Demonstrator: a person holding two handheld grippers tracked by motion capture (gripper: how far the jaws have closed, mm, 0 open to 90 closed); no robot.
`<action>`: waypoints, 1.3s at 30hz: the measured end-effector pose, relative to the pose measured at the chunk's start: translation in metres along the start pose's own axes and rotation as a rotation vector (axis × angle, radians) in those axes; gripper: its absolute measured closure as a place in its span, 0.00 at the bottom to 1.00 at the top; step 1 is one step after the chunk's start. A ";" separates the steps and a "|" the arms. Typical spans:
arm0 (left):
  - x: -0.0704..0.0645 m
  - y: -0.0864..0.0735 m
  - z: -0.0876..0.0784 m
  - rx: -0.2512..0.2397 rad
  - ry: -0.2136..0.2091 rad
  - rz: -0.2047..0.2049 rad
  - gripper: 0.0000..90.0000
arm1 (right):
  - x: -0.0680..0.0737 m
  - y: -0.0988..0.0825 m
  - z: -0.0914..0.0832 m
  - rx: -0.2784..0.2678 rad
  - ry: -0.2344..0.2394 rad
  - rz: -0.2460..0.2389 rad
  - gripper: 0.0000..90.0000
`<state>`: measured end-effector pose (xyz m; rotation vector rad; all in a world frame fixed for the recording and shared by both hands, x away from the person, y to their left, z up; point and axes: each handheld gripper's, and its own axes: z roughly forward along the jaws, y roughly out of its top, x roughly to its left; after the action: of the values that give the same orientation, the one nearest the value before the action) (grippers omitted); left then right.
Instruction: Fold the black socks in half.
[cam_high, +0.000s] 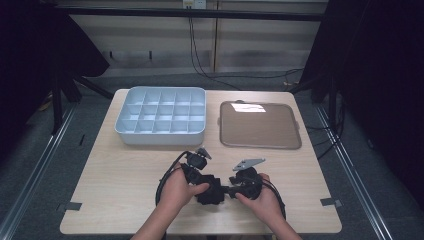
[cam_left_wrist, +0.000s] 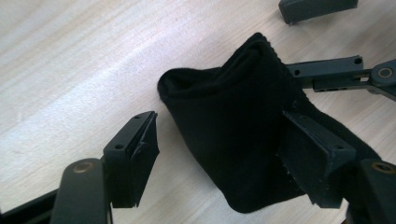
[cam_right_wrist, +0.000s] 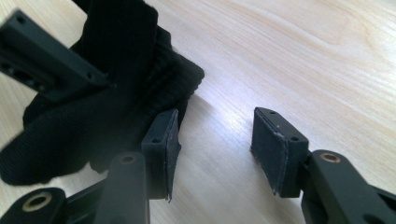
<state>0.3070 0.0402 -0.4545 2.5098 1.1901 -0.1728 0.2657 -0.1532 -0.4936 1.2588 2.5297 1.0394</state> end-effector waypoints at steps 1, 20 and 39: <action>-0.001 0.000 0.003 0.001 -0.004 0.004 0.31 | 0.002 0.000 0.001 -0.005 -0.006 0.006 0.57; -0.006 0.001 0.013 0.001 -0.016 0.013 0.35 | -0.012 -0.006 -0.007 -0.057 -0.081 -0.021 0.38; -0.019 0.006 0.011 0.049 -0.002 0.105 0.67 | -0.025 -0.017 -0.009 -0.043 -0.174 -0.039 0.27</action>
<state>0.3004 0.0191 -0.4583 2.6065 1.0620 -0.1790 0.2672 -0.1832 -0.5022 1.2263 2.3794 0.9281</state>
